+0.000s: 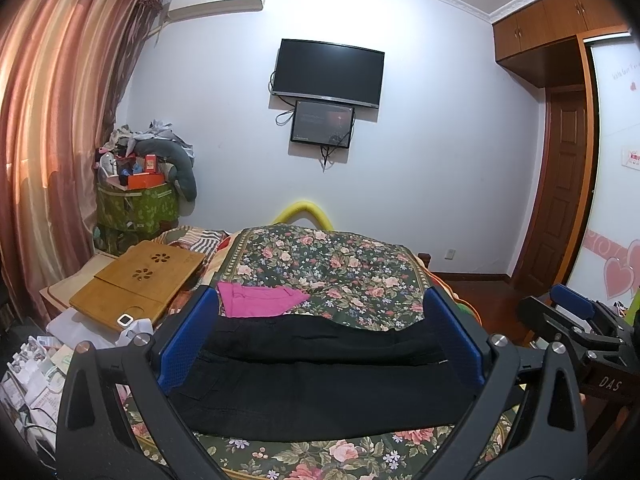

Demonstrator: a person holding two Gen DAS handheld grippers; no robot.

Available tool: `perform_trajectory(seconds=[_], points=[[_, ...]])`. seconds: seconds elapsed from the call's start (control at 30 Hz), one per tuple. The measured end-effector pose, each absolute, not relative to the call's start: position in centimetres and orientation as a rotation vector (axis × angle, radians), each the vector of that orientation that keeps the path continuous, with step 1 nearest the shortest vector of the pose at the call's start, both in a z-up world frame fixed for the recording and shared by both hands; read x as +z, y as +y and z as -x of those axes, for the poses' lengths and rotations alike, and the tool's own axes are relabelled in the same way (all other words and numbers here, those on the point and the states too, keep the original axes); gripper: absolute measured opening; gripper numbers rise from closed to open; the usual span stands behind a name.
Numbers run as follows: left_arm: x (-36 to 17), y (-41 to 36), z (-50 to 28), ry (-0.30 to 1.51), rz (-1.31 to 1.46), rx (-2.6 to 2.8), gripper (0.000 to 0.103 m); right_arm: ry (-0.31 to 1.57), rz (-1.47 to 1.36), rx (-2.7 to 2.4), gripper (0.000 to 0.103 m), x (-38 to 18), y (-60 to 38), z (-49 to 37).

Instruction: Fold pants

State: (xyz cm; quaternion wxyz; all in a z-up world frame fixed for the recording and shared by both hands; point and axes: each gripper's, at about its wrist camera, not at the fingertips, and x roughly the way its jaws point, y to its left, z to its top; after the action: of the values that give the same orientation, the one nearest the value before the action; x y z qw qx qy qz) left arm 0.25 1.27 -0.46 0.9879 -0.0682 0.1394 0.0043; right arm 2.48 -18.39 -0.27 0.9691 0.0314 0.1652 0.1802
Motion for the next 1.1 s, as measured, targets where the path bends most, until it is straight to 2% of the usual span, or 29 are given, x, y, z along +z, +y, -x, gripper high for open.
perform_trajectory(seconds=[1.1], points=[[-1.0, 1.8, -2.6, 0.295, 0.112, -0.017, 0.103, 0.376, -0.047, 0.341, 0.102, -0.9, -17.9, -4.1]])
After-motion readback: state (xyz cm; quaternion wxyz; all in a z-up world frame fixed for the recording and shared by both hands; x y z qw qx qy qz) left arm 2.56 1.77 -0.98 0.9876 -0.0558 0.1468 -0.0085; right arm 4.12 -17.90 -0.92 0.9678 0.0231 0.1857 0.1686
